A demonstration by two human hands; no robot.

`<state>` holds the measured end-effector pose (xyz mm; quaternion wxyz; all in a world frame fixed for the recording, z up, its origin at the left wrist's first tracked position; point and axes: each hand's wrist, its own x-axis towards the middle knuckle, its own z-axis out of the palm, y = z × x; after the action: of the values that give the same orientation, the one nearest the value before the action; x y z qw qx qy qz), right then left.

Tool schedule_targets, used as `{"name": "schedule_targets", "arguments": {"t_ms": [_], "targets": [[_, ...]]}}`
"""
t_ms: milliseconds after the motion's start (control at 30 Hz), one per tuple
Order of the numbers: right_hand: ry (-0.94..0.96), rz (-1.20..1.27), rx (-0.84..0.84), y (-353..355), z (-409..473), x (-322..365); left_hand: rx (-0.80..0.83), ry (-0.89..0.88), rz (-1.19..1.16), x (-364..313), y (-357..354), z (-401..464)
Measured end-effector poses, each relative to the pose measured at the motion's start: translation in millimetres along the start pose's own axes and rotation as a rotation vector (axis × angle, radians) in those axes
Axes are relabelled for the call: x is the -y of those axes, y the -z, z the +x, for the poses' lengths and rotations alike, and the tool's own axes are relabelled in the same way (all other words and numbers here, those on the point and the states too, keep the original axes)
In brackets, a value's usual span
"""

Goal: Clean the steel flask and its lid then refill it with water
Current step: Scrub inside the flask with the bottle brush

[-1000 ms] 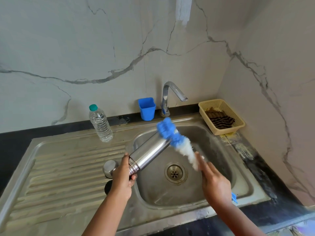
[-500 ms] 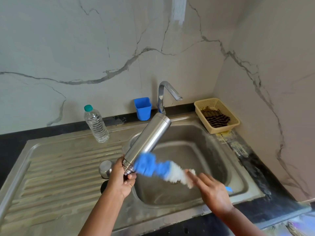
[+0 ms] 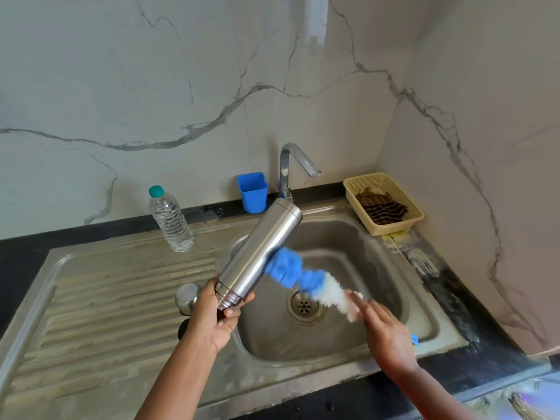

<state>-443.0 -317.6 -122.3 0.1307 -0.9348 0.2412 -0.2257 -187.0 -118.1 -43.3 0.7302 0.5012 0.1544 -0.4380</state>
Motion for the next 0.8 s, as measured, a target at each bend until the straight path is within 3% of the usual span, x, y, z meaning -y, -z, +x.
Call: {"name": "schedule_targets", "arguments": {"t_ms": [100, 167, 300, 533, 633, 733, 800], "targets": [[-0.306, 0.182, -0.119, 6, 14, 7, 0.001, -0.008, 0.021, 0, 1, -1], [-0.403, 0.345, -0.137, 15, 28, 13, 0.005, -0.018, 0.052, 1, 5, 2], [-0.472, 0.768, -0.113, 36, 61, 25, -0.020, -0.087, 0.186, 2, 11, 3], [-0.552, 1.103, 0.089, 33, 94, 49, 0.021, -0.088, 0.358, 12, 3, -18], [-0.610, 1.153, 0.080, 28, 93, 53, 0.074, -0.039, 0.444, 10, -1, -28], [-0.714, 1.120, 0.015, 27, 96, 57, 0.163, 0.029, 0.697, 2, 2, -38], [-0.773, 1.123, -0.016, 27, 99, 58, 0.160, -0.109, 0.920, -3, 7, -39]]}}
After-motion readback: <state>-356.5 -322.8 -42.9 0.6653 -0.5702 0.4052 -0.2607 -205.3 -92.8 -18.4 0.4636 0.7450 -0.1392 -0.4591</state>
